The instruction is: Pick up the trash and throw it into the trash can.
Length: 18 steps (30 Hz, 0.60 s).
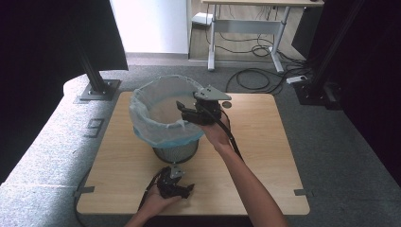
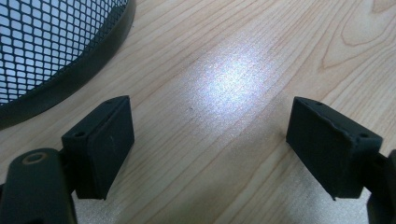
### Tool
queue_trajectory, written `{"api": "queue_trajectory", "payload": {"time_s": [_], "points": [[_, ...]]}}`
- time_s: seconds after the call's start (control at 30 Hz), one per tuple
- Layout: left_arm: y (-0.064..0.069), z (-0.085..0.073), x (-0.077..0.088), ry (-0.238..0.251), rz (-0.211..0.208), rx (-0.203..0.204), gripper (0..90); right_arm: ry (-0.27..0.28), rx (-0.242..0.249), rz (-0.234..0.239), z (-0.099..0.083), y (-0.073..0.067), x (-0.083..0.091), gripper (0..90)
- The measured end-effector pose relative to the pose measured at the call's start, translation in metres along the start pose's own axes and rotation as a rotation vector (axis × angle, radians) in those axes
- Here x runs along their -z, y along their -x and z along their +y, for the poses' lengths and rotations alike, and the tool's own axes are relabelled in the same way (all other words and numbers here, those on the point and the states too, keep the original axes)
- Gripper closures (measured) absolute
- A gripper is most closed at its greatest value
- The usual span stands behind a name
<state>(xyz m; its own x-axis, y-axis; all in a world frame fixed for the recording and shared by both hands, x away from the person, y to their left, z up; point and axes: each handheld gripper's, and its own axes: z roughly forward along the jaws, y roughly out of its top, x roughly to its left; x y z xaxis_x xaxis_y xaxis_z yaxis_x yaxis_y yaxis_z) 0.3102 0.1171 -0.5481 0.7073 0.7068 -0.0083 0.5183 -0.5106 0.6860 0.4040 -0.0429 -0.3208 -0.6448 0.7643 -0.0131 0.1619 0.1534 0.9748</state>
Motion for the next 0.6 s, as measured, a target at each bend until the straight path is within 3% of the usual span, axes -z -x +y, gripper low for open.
{"api": "queue_trajectory", "payload": {"time_s": [0.6], "points": [[0.0,0.0,0.0,-0.001,0.0,-0.001,15.0,0.01,0.001,-0.02,-0.022,0.019,0.033,30.3]]}}
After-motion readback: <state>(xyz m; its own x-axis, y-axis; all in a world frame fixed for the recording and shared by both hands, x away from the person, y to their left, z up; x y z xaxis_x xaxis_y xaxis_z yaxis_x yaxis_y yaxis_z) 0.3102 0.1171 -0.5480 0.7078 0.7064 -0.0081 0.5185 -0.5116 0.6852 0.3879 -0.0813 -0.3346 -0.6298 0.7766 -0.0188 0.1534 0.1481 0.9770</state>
